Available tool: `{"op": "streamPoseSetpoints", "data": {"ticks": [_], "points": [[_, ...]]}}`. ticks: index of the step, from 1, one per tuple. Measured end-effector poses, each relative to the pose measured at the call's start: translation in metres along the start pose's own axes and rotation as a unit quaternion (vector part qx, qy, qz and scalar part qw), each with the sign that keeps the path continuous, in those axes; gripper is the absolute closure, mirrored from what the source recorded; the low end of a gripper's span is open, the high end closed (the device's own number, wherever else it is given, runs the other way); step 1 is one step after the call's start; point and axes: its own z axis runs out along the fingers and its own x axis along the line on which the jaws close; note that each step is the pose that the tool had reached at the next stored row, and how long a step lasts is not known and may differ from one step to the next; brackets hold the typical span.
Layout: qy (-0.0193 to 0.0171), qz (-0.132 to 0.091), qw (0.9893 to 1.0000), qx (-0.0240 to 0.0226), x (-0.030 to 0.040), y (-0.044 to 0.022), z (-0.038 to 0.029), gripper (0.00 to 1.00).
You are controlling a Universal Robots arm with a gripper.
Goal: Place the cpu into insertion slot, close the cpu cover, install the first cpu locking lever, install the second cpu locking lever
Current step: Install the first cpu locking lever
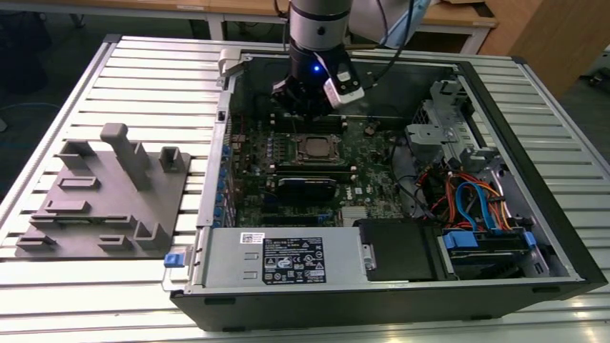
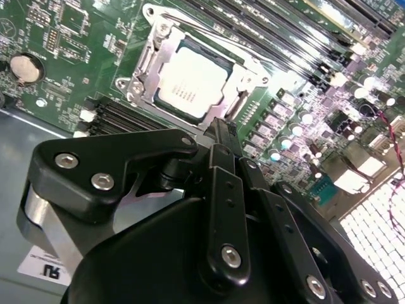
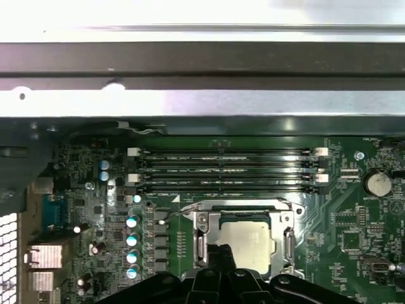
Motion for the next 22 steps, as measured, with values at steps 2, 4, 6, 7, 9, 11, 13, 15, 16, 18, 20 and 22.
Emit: {"op": "streamPoseSetpoints", "data": {"ticks": [2, 4, 6, 7, 9, 11, 13, 15, 16, 18, 20, 22], "points": [[0.0000, 0.000, 1.0000, 0.0000, 0.0044, 0.0000, 0.0000, 0.90], [-0.0001, 0.000, 1.0000, -0.0001, 0.0075, -0.0001, 0.0000, 0.90], [0.0000, 0.000, 1.0000, -0.0001, 0.0081, 0.0000, 0.0000, 0.90], [0.0000, 0.000, 1.0000, 0.0000, 0.0088, -0.0001, -0.0001, 0.90], [0.0000, 0.000, 1.0000, -0.0001, 0.0117, -0.0002, -0.0002, 0.90], [0.0000, 0.000, 1.0000, -0.0001, 0.0164, -0.0003, -0.0003, 0.90], [-0.0001, 0.000, 1.0000, -0.0002, 0.0215, -0.0004, -0.0003, 0.90], [0.0000, 0.000, 1.0000, -0.0002, 0.0267, -0.0005, -0.0004, 0.90], [0.0000, 0.000, 1.0000, -0.0003, 0.0294, -0.0005, -0.0005, 0.90], [-0.0001, 0.000, 1.0000, -0.0003, 0.0338, -0.0006, -0.0008, 0.90], [0.0000, 0.000, 1.0000, -0.0001, 0.0363, -0.0005, -0.0015, 0.90], [0.0000, 0.000, 1.0000, -0.0002, 0.0375, 0.0000, -0.0028, 0.90]]}}
